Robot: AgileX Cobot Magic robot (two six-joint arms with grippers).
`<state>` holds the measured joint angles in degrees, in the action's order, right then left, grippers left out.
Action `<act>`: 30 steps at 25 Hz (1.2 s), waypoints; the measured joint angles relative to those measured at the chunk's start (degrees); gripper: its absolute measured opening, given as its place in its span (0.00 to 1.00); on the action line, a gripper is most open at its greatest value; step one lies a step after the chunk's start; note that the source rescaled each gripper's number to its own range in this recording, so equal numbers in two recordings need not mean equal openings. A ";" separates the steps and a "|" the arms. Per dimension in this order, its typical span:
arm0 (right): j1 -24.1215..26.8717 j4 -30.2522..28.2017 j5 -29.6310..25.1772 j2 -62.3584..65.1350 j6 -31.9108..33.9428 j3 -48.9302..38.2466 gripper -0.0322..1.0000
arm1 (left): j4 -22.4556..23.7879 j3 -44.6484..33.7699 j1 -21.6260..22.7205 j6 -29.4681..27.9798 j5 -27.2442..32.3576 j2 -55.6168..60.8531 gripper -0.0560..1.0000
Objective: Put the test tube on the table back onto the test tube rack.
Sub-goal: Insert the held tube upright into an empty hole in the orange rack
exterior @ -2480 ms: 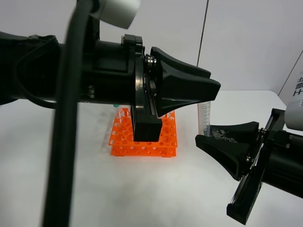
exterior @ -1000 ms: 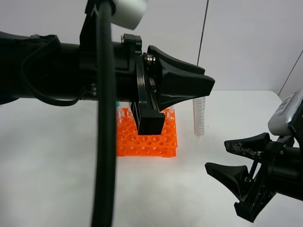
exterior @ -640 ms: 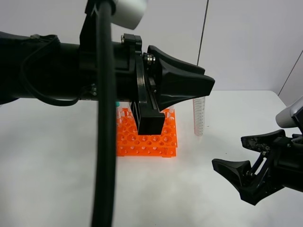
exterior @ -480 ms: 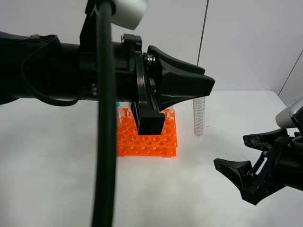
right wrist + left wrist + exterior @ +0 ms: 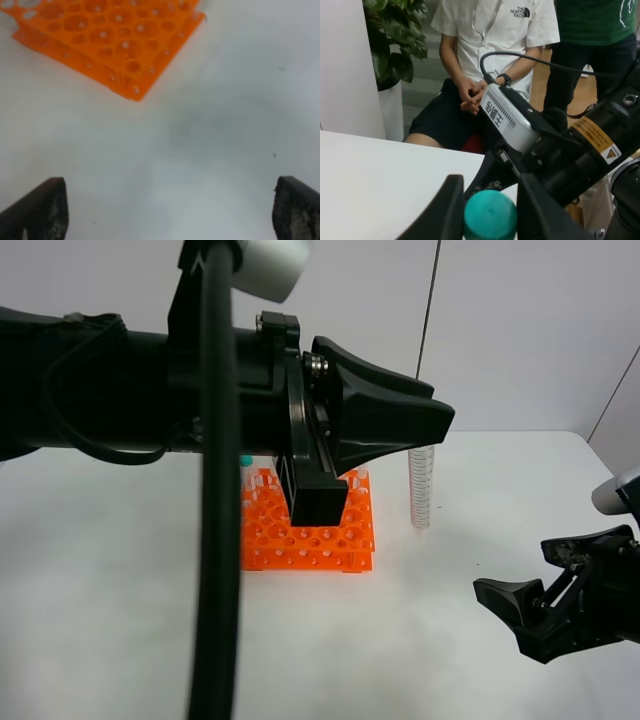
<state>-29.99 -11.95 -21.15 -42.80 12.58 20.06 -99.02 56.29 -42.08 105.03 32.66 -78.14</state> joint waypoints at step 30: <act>0.00 -9.09 -9.76 -6.44 9.32 5.24 0.93 | 0.00 0.00 0.00 0.00 1.65 0.00 0.05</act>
<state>-29.99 -21.04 -30.90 -49.24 21.90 25.29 -99.02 56.29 -42.08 105.03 34.31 -78.14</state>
